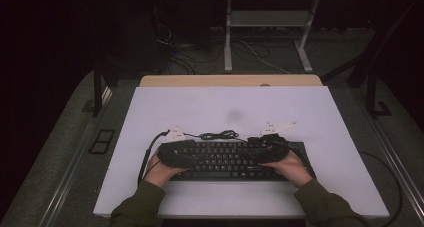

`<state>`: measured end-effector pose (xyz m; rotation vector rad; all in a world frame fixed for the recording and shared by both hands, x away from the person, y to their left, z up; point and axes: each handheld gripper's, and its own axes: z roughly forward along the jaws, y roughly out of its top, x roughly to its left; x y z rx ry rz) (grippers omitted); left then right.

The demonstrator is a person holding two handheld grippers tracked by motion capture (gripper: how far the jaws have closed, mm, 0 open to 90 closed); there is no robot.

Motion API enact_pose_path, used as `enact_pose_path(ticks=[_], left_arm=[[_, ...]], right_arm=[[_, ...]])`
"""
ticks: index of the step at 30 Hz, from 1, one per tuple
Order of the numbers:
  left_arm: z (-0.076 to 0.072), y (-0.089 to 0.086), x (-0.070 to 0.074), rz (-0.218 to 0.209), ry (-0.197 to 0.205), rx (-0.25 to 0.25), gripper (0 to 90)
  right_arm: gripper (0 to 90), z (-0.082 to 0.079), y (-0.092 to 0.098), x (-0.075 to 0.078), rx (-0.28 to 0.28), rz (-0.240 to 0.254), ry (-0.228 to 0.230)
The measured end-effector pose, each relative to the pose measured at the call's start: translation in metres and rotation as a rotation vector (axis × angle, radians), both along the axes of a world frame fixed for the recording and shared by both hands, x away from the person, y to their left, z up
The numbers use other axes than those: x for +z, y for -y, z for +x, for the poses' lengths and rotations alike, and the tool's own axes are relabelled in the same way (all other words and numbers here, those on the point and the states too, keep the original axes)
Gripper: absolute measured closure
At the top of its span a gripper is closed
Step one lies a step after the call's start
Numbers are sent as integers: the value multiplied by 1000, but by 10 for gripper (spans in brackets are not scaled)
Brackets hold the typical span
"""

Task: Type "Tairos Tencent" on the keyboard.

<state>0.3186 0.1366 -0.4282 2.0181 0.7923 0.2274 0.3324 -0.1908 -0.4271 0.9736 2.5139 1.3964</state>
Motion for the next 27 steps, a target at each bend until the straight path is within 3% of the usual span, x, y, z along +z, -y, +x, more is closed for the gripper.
enact_pose_path(ticks=[5, 9, 21, 27], left_arm=[[-1, 0, 0, -6, 15, 12, 150], [-2, -1, 0, -15, 20, 20, 121], [-5, -6, -1, -10, 12, 46, 0], [-8, -9, -2, -14, 15, 54, 0]], right_arm=[[491, 1, -1, -2, 17, 4, -10], [569, 2, -2, -2, 22, 5, -10], [895, 5, -6, -2, 80, 14, -22], [897, 7, -10, -2, 106, 6, -22]])
